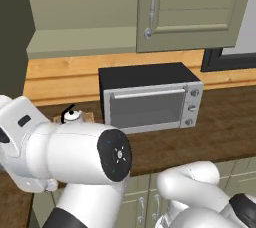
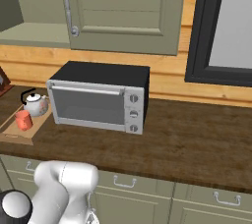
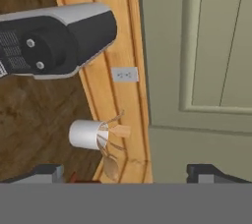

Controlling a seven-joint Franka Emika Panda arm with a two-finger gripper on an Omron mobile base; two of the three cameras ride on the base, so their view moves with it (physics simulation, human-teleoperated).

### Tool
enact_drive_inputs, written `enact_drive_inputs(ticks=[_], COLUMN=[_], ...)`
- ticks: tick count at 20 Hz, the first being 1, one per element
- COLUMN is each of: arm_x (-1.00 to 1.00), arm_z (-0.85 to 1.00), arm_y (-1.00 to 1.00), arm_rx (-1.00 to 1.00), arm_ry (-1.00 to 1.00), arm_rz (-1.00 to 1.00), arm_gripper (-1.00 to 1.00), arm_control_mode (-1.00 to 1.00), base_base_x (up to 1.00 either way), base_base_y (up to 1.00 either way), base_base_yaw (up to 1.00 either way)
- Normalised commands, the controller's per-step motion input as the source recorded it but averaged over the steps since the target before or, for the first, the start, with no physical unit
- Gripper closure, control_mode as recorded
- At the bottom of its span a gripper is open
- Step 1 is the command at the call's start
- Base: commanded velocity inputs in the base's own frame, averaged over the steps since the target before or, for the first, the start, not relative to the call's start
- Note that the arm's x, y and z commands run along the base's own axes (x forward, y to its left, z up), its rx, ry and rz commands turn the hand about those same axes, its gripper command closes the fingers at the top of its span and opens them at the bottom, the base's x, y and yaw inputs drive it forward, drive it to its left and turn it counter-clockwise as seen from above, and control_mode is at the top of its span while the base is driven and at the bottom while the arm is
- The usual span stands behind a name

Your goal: Pick the kettle from the counter and place it on the tray. Then pick the mug from the cabinet and place it on the tray. Then close the cabinet doors.

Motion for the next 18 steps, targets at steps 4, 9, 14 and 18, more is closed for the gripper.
enact_drive_inputs(ticks=[4,9,14,18], arm_x=[0.35,0.19,0.02,0.27], arm_z=[0.0,0.0,0.01,0.0], arm_y=[0.42,0.28,0.38,0.33], arm_rx=[0.13,0.13,0.09,0.01], arm_ry=[0.0,-0.01,-0.01,-0.01], arm_rz=[-0.14,-0.17,-0.08,-0.08], arm_gripper=[-1.0,-1.0,-1.0,-1.0], arm_control_mode=[-1.0,-1.0,-1.0,-1.0], base_base_x=[0.0,0.0,0.0,0.0], base_base_y=[0.0,0.0,0.0,0.0], base_base_yaw=[0.0,0.0,0.0,0.0])
